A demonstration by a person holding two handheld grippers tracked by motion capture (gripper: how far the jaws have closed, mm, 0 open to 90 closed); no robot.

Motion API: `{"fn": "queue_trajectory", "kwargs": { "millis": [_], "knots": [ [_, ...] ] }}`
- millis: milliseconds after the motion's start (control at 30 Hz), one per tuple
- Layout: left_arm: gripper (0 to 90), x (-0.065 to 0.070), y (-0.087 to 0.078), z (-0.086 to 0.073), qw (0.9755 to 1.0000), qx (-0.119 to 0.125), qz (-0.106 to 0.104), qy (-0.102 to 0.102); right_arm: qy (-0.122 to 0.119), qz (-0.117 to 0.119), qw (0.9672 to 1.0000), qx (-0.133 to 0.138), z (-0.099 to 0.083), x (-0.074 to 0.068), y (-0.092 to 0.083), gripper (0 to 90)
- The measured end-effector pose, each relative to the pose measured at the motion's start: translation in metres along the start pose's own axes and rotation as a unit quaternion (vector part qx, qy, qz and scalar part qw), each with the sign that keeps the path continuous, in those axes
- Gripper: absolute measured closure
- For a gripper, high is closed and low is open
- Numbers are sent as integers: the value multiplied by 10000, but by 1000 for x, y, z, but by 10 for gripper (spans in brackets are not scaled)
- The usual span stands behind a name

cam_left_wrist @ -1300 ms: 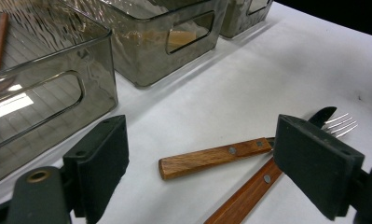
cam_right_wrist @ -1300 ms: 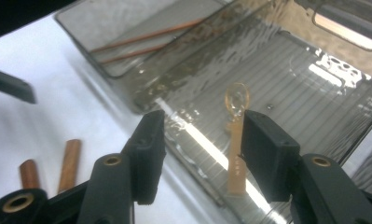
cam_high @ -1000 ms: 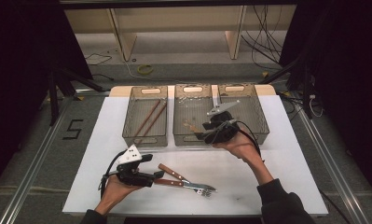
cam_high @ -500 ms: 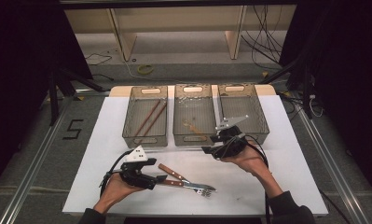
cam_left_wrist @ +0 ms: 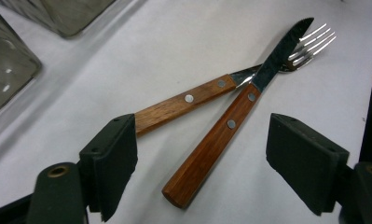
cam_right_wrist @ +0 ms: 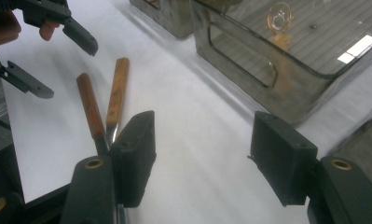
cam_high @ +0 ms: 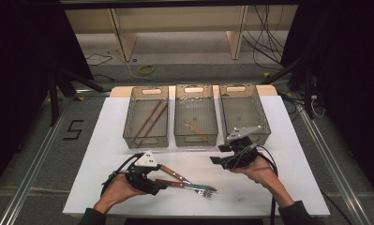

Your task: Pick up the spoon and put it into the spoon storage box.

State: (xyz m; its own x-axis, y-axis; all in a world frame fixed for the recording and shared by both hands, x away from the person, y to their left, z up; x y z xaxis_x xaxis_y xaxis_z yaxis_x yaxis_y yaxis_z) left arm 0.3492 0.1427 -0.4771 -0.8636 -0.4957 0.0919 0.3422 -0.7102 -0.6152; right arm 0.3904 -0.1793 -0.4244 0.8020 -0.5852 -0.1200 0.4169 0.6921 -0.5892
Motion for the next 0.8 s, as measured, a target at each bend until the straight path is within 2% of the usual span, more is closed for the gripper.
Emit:
{"fn": "queue_trajectory", "kwargs": {
  "millis": [367,600,800],
  "knots": [
    [248,3,6,3,9986,-396,-131,312,63,77,10000,7,-13,-3,-6,398],
    [254,3,7,6,9976,-544,-128,402,120,125,9998,49,-19,-6,-9,369],
    [265,4,12,5,9955,-811,-147,461,101,179,9998,14,-23,-8,-7,345]
  ]
}}
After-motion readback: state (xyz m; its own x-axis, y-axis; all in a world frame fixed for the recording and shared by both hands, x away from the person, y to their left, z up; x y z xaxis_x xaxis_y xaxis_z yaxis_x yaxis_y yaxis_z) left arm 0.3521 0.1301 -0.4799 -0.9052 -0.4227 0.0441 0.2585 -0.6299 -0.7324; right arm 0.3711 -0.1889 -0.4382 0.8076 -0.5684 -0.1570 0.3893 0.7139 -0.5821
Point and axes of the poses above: each handheld gripper's, and its own axes: y roughly forward along the jaws, z roughly out of its top, x roughly to its right, the point moved 1 cm from there along y, roughly forward along the jaws, and after that the axes turned 7 degrees about x, right-handed, at the moved point
